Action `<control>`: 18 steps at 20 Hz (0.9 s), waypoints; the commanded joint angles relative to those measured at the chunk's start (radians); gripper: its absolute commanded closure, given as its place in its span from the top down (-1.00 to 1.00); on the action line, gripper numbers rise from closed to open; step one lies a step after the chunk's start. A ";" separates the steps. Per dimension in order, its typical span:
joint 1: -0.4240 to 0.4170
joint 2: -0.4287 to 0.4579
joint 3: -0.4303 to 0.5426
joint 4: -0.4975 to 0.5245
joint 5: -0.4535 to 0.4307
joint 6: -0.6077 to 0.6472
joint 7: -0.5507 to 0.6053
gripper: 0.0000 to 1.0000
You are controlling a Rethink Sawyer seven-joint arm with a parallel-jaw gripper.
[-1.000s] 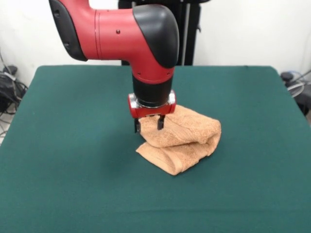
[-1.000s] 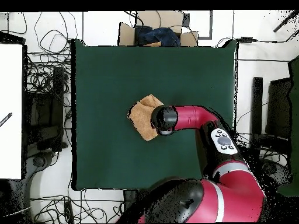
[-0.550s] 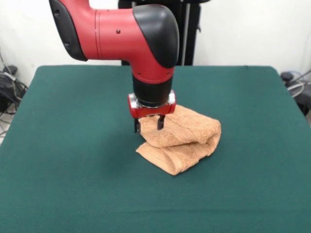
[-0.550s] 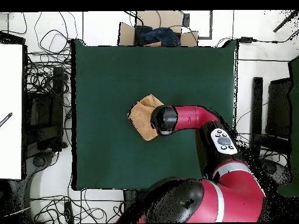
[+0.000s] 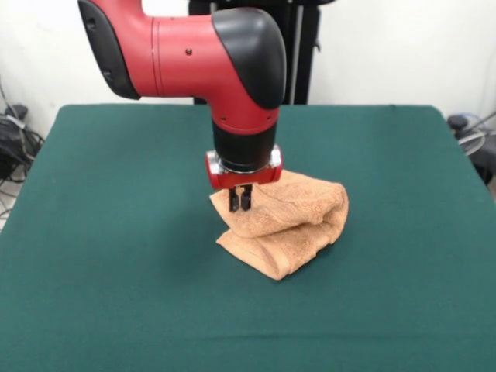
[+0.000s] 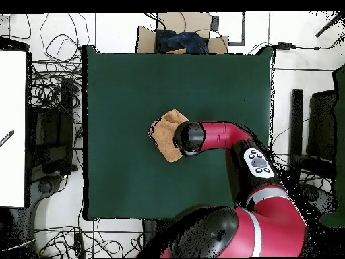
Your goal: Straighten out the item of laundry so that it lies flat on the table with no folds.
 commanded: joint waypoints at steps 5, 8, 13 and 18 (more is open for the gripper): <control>-0.003 0.067 0.062 -0.012 -0.078 -0.132 -0.034 -1.00; -0.007 0.071 0.060 -0.009 -0.074 -0.137 -0.026 -1.00; -0.024 0.076 0.070 0.006 -0.078 -0.188 -0.013 1.00; -0.020 0.103 0.061 0.003 -0.089 -0.150 -0.028 1.00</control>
